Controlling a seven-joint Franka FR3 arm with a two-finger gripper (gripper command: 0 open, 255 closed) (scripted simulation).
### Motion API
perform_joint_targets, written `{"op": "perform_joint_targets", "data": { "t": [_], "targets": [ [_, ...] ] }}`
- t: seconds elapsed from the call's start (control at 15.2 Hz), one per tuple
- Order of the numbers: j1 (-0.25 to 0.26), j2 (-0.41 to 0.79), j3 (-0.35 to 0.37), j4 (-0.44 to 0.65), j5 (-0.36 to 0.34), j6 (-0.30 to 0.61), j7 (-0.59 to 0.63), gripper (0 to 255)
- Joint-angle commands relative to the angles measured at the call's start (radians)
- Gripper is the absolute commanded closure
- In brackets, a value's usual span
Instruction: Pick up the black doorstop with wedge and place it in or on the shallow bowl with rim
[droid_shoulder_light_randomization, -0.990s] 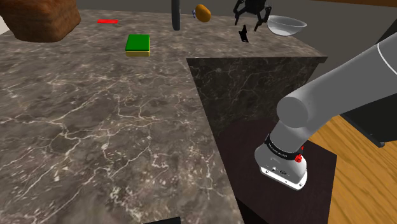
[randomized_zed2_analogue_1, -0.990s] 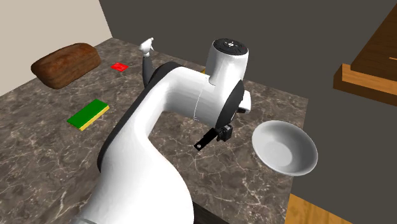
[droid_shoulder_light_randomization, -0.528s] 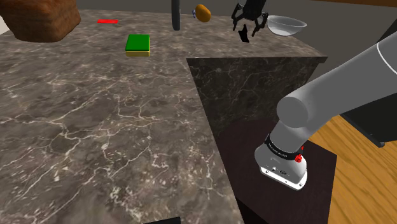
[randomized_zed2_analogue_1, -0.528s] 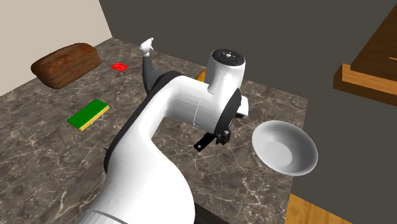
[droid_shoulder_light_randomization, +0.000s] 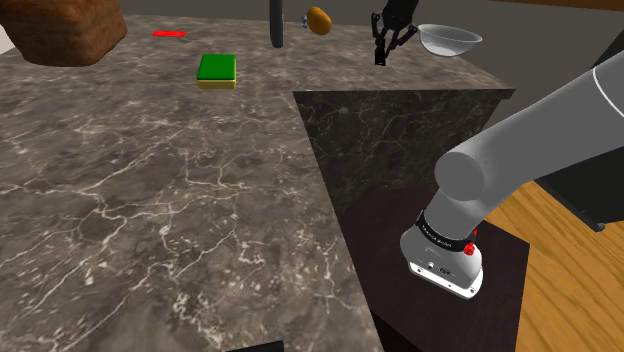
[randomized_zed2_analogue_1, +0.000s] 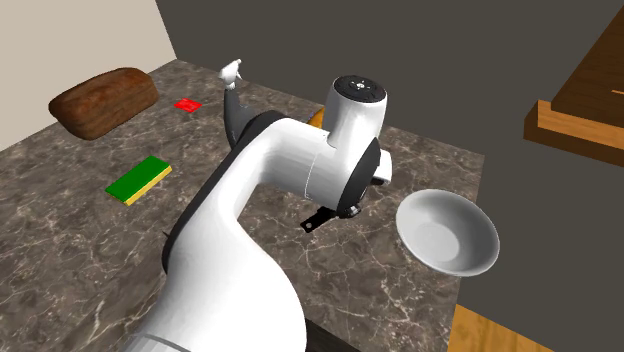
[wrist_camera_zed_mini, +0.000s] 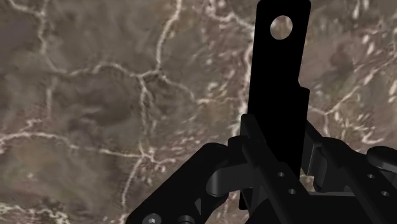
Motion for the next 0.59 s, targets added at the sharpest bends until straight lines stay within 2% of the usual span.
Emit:
{"op": "perform_joint_targets", "data": {
  "t": [0.0,0.33,0.53],
  "targets": [
    [0.002,0.004,0.002,-0.005,0.003,0.001,0.0,255],
    [0.002,0.004,0.001,-0.004,0.002,0.0,0.0,255],
    [0.003,0.005,0.002,0.036,0.002,-0.04,0.003,255]
  ]
}}
